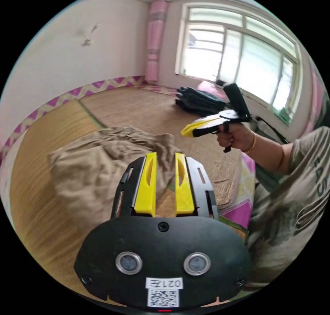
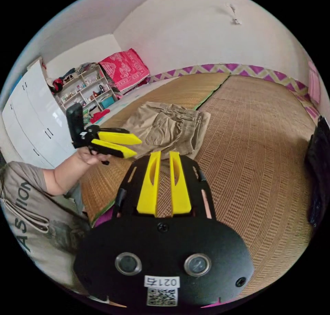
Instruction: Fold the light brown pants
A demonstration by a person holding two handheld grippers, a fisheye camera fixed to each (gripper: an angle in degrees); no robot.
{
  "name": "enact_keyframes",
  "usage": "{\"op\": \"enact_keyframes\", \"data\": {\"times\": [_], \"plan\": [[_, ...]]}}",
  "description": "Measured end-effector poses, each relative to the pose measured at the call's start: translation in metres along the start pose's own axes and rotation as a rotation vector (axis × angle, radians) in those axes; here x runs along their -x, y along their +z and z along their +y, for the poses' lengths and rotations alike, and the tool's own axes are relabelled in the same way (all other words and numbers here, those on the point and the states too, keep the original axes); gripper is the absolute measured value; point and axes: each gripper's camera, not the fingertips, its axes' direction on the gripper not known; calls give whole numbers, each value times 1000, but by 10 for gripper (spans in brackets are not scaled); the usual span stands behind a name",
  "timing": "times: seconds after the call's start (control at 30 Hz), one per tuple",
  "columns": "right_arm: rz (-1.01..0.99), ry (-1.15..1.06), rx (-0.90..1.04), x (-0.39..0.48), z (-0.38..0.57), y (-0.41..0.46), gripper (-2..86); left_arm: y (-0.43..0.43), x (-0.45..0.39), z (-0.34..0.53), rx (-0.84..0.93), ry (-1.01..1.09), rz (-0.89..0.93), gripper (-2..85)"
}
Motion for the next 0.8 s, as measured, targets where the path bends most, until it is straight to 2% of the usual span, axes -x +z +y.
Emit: {"op": "enact_keyframes", "data": {"times": [0.07,0.13,0.2,0.27,0.37,0.6,0.7,0.8], "plan": [[100,-9,47,12,-25,64,73,-50,87,47,14,-165,-207,88],[101,48,91,0,-41,111,100,-77,159,90,39,-318,-257,106],[33,162,156,-30,-52,160,125,-87,227,136,43,-461,-117,129],[-142,342,221,-77,-51,226,145,-68,297,190,61,-613,120,163],[-396,510,289,-108,-38,311,145,-25,340,234,151,-676,222,169],[-411,485,341,-77,-69,425,68,15,402,311,116,-786,384,42],[-405,472,325,-63,-106,441,45,2,419,347,49,-833,414,19],[-332,365,313,-22,-182,446,34,-40,434,372,-21,-859,375,7]]}}
